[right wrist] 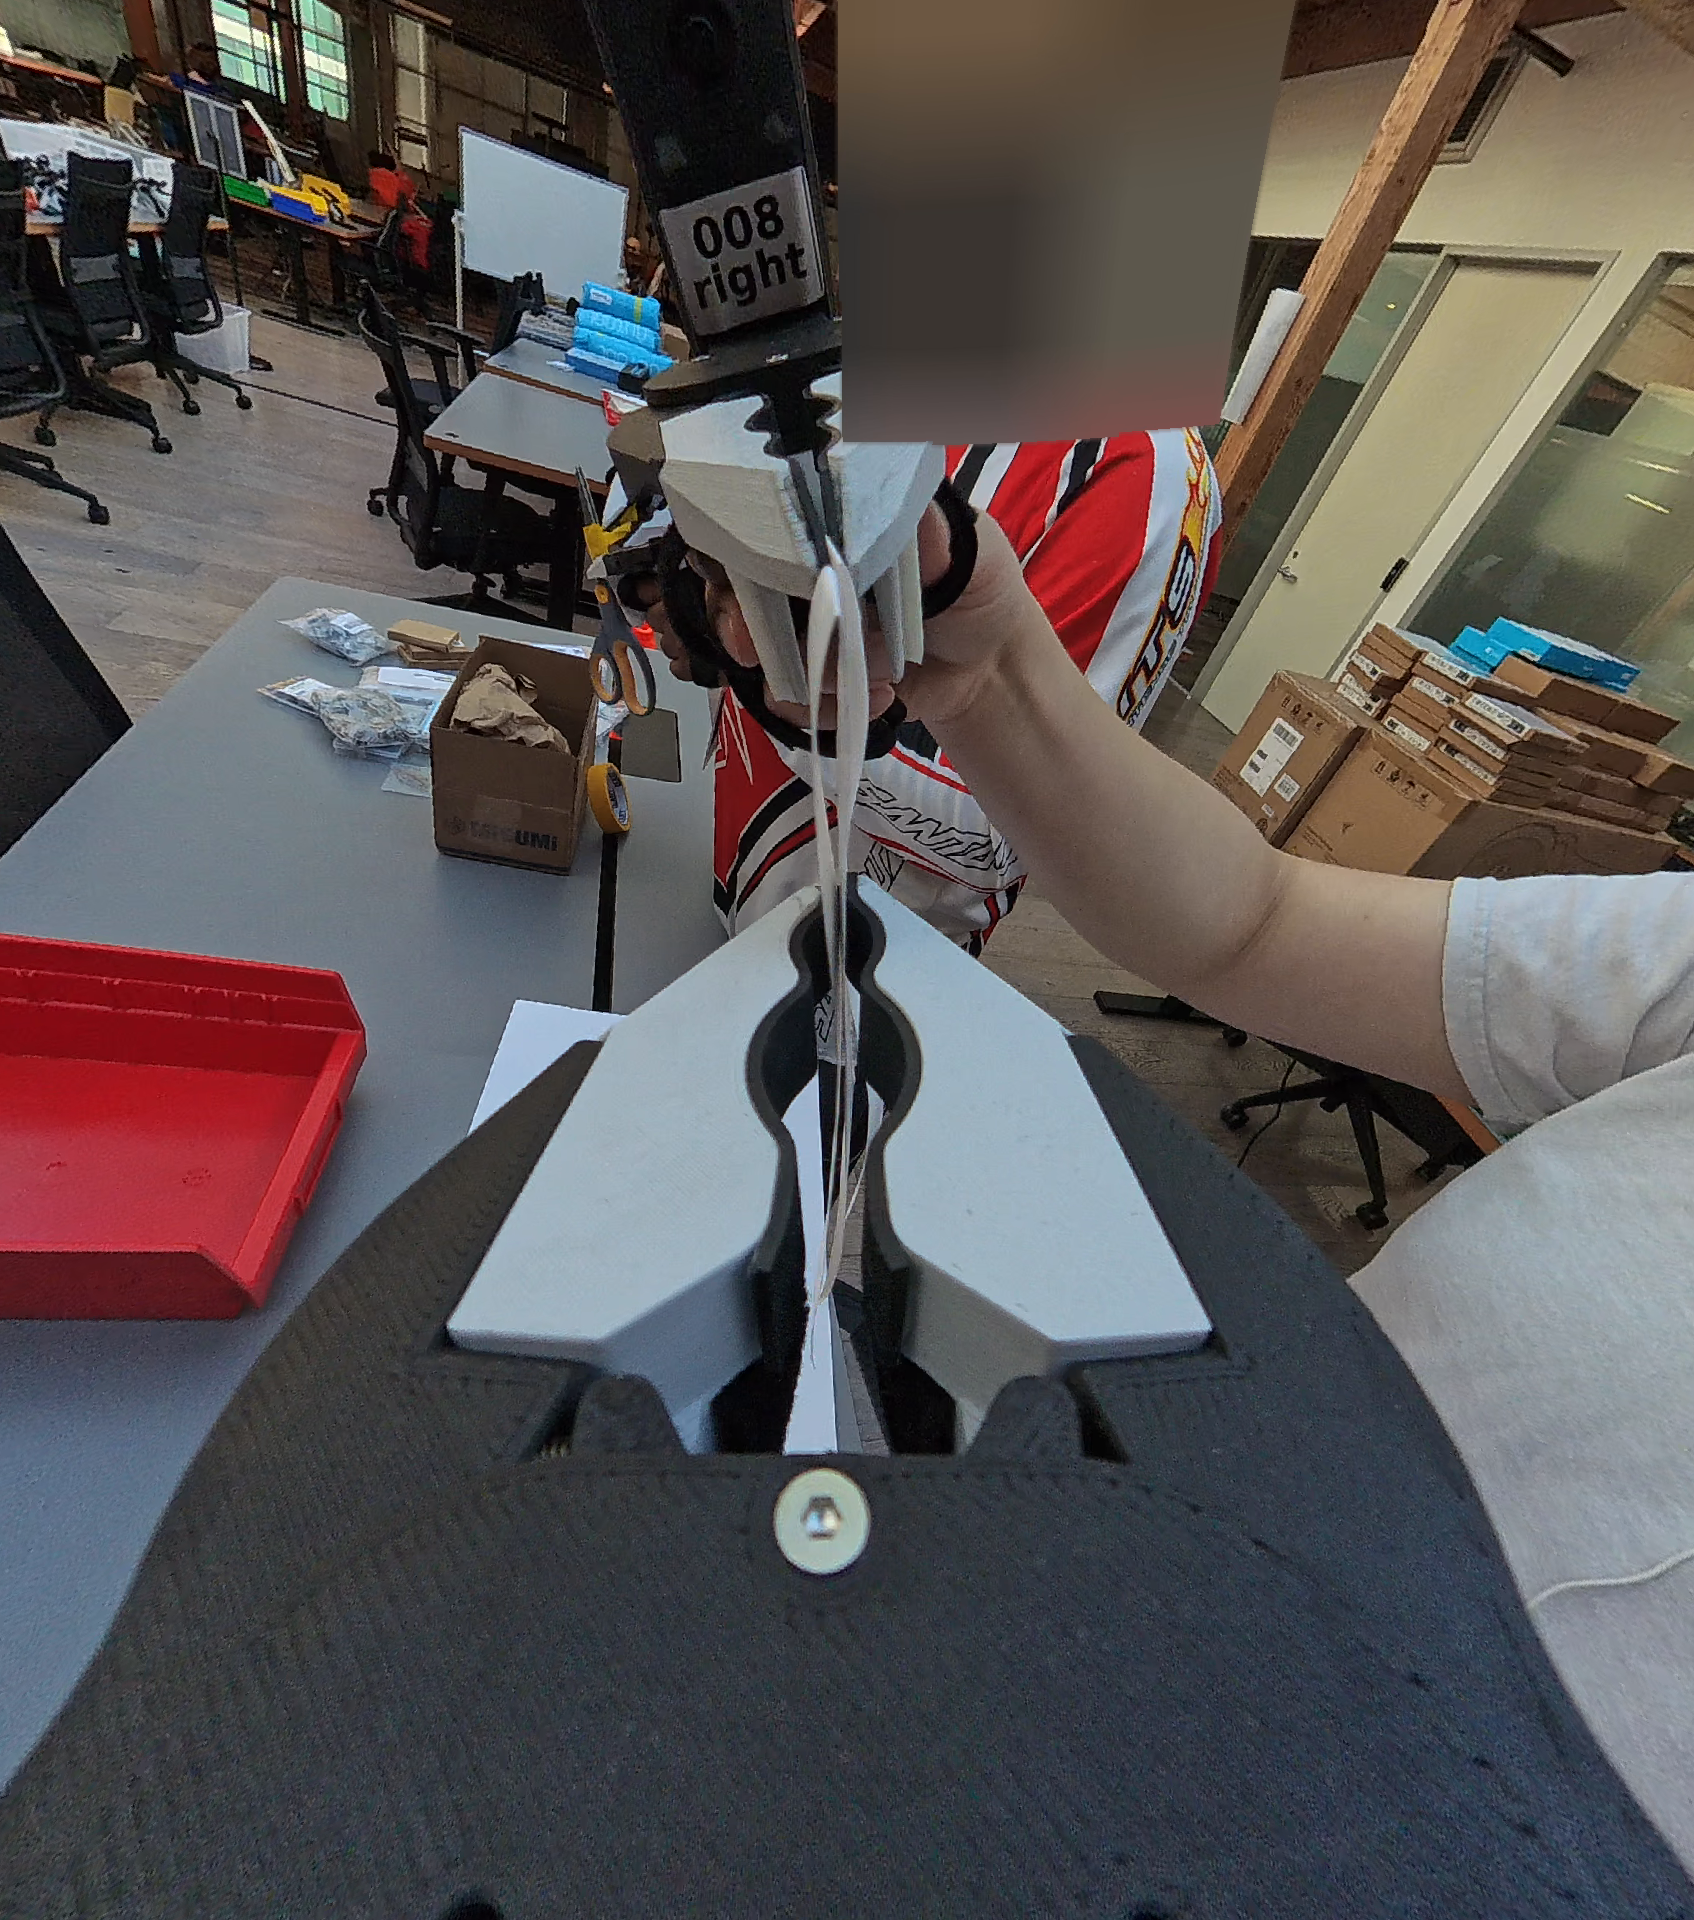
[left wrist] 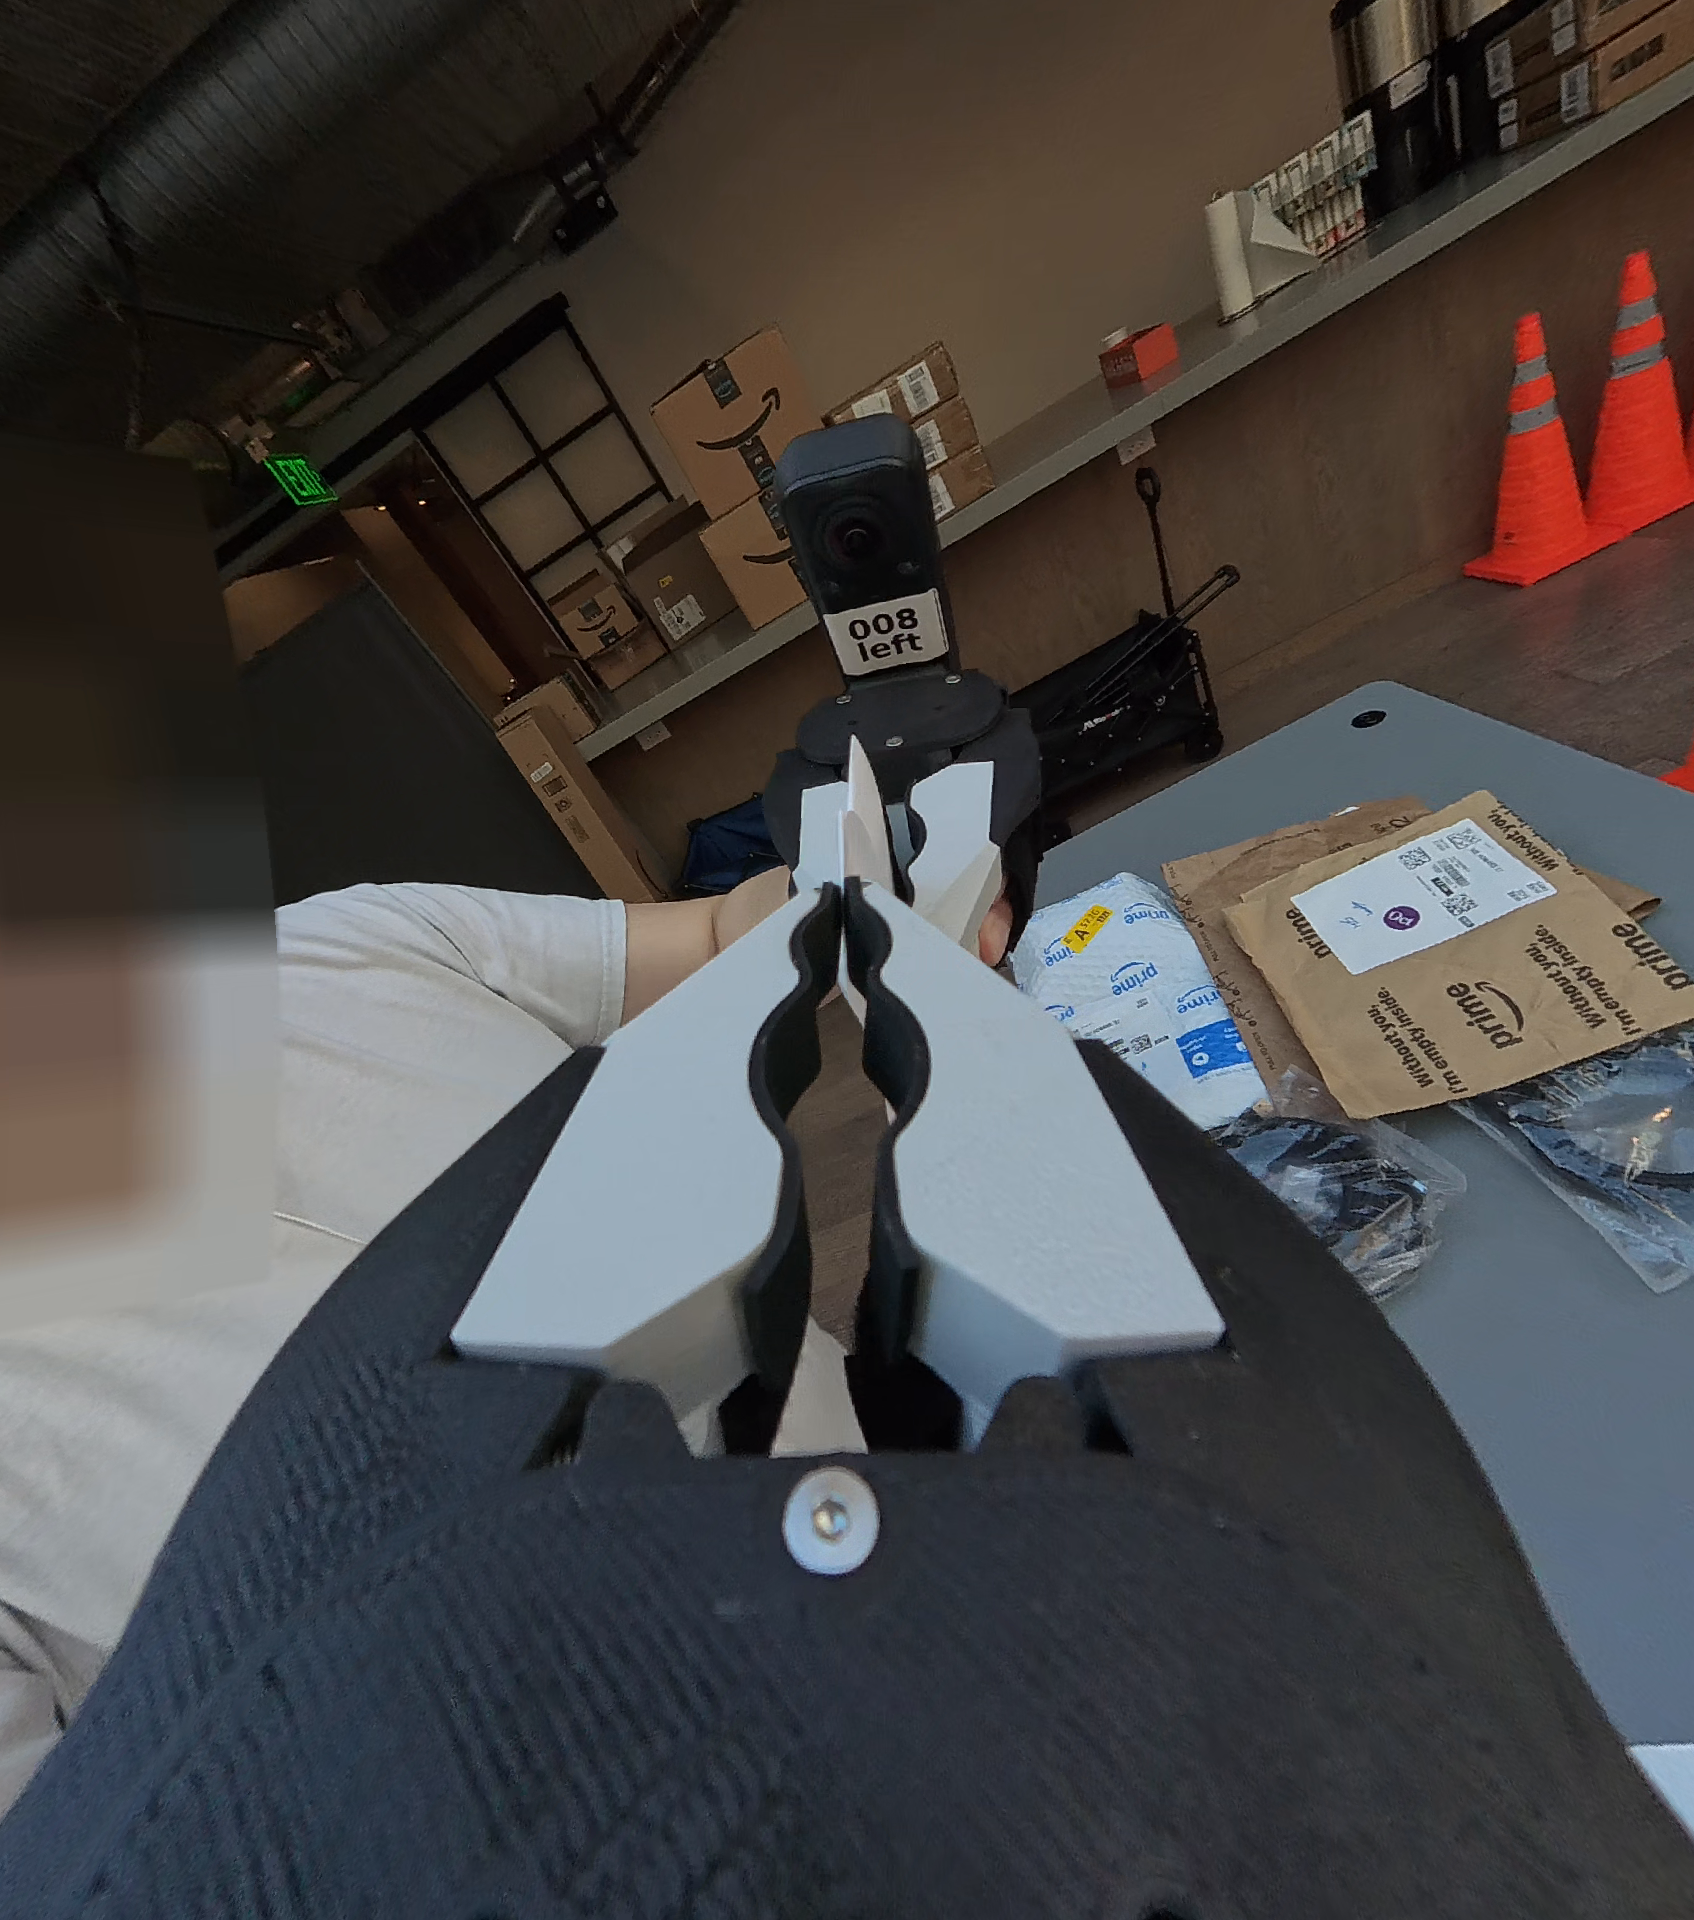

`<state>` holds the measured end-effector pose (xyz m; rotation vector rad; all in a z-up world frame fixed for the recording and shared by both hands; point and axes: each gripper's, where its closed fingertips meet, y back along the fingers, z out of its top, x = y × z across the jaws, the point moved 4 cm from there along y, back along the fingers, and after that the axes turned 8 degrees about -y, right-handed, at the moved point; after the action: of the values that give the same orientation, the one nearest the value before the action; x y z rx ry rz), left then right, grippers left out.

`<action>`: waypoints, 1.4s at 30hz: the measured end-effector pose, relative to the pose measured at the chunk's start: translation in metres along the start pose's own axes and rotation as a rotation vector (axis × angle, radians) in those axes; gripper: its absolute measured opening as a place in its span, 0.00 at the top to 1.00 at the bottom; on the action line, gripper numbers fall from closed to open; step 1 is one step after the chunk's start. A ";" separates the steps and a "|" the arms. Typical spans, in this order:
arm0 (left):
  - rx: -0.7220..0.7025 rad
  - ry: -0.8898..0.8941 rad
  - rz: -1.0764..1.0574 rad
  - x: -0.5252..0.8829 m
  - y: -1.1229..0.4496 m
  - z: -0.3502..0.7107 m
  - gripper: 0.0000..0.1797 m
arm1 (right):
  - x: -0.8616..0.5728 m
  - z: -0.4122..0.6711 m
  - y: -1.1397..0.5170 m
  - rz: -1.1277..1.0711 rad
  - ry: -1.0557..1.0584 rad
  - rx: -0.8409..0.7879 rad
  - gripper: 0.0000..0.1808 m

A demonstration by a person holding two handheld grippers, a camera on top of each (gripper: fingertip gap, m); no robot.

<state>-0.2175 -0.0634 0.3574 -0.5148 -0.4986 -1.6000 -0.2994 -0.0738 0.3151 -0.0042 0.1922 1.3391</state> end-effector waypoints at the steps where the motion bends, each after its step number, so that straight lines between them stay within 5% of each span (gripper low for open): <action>1: -0.009 0.009 -0.002 0.000 0.000 0.000 1.00 | 0.000 0.001 0.000 -0.001 0.000 -0.004 1.00; 7: -0.006 -0.022 0.054 0.002 0.001 -0.002 1.00 | 0.001 0.001 0.000 0.000 0.005 -0.008 1.00; 9: -0.055 -0.029 0.037 -0.001 0.003 0.002 0.89 | 0.002 0.000 0.000 0.004 0.004 -0.009 1.00; 11: -0.064 -0.009 0.046 -0.001 0.006 0.004 1.00 | 0.002 0.001 0.001 0.002 0.007 -0.014 1.00; 19: -0.054 -0.010 0.070 0.002 0.003 0.002 1.00 | 0.005 0.000 0.001 0.007 0.012 -0.013 1.00; 20: -0.075 -0.018 0.064 0.000 0.002 0.004 0.91 | 0.005 0.000 0.000 0.004 0.016 -0.015 1.00; 23: -0.058 0.012 0.030 -0.004 -0.001 0.002 1.00 | 0.005 -0.001 -0.001 0.003 0.016 -0.012 1.00; 39: -0.099 0.053 0.077 -0.005 -0.019 0.003 1.00 | 0.009 0.001 0.002 -0.001 0.040 -0.039 1.00; 40: -0.115 0.030 0.083 -0.006 -0.021 0.005 0.92 | 0.009 0.001 0.002 -0.002 0.042 -0.038 1.00; 42: -0.120 0.013 0.102 -0.007 -0.025 0.006 1.00 | 0.010 0.000 0.002 0.003 0.039 -0.033 1.00</action>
<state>-0.2412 -0.0523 0.3574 -0.6098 -0.3624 -1.5407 -0.2995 -0.0636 0.3143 -0.0583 0.2029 1.3455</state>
